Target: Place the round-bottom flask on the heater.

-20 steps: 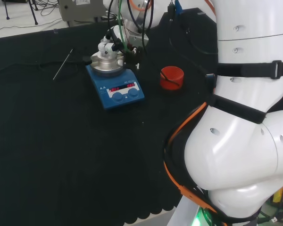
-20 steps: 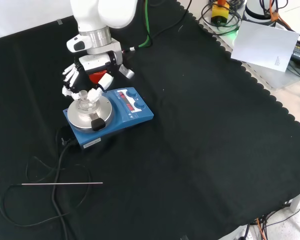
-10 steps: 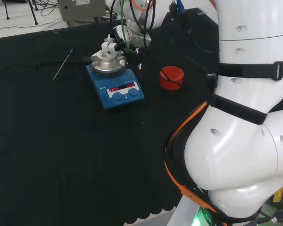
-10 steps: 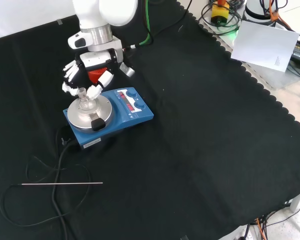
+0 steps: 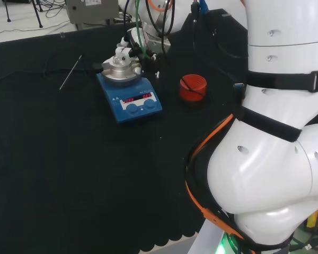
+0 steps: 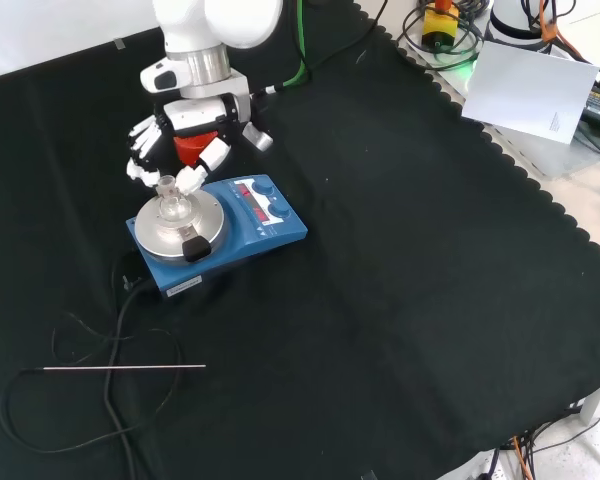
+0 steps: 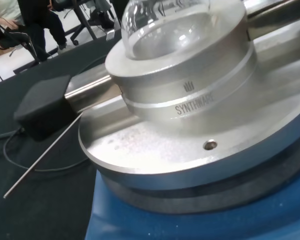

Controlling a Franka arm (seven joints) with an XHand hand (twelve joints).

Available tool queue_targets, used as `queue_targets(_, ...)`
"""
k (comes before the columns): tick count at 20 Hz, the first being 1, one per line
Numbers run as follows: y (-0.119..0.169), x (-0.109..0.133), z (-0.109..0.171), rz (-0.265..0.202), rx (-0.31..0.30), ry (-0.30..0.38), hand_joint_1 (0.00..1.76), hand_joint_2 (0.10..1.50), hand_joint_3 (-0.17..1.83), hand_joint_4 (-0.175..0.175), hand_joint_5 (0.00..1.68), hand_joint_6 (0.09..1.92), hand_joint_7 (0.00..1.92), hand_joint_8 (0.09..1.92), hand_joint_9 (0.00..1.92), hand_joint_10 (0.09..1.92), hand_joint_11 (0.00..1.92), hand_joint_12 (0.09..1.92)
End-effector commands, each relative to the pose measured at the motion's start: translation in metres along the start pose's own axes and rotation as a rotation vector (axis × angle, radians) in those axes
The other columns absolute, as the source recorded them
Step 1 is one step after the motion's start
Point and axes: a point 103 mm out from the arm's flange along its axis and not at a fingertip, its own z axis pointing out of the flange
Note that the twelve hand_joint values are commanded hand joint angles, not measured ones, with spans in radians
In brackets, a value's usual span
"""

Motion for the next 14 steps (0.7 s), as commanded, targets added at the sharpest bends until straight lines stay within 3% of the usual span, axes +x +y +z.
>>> queue_targets(1,-0.021,-0.004,-0.04,-0.004,-0.028,0.014,0.91,1.07,-0.17,-0.051,0.66,0.8,0.49,0.64,0.63,0.62,0.3,1.3)
queue_targets(11,-0.048,0.0,-0.08,0.011,-0.067,-0.006,0.89,1.07,-0.17,-0.049,0.63,0.78,0.48,0.64,0.62,0.62,0.3,1.3)
queue_targets(14,-0.053,0.006,-0.079,0.015,-0.06,-0.021,0.89,1.07,-0.17,-0.048,0.61,0.77,0.48,0.64,0.62,0.63,0.3,1.3)
